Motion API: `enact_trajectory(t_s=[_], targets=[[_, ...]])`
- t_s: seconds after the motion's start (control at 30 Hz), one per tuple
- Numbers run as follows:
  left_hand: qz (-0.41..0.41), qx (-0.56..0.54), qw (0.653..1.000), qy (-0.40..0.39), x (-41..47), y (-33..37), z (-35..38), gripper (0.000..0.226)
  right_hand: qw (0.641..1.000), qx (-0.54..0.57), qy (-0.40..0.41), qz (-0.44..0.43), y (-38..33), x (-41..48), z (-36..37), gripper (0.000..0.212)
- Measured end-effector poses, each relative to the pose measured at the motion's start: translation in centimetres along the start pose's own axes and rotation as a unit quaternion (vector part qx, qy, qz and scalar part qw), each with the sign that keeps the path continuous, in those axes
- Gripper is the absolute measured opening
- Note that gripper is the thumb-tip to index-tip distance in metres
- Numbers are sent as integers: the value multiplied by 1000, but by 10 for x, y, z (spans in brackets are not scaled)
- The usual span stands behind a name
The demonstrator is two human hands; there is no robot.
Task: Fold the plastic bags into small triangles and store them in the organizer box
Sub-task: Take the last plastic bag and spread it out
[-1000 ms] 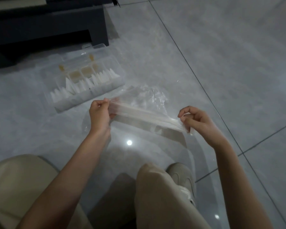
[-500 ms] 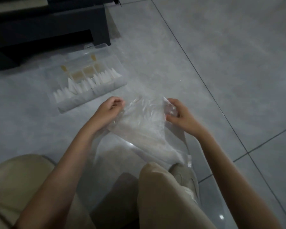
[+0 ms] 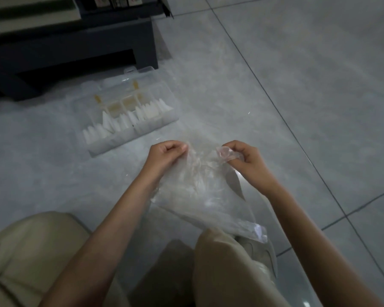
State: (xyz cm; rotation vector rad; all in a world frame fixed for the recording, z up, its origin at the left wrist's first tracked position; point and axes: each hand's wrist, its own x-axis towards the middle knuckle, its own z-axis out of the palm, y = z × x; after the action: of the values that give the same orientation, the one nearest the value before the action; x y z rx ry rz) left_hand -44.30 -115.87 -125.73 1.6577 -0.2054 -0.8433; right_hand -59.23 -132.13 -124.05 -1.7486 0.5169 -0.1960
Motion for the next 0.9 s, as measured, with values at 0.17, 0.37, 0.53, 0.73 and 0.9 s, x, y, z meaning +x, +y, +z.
enact_trajectory(t_s=[0.17, 0.37, 0.53, 0.73, 0.9], targets=[[-14, -69, 996, 60, -1, 2, -6, 7, 999, -3, -34, 14, -8, -7, -17, 25], [-22, -62, 991, 119, 3, -13, -17, 19, 997, 3, -73, 13, -15, -28, -50, 23], [2, -45, 991, 129, 2, -10, -10, 17, 996, 19, 90, 4, -13, -36, -68, 32], [-10, -70, 982, 172, -2, -8, -4, 14, 979, -35, 196, 45, -4, -23, -57, 18], [-97, -103, 970, 197, -4, 5, -14, 15, 935, -239, 262, 12, -4, -7, -17, 41]])
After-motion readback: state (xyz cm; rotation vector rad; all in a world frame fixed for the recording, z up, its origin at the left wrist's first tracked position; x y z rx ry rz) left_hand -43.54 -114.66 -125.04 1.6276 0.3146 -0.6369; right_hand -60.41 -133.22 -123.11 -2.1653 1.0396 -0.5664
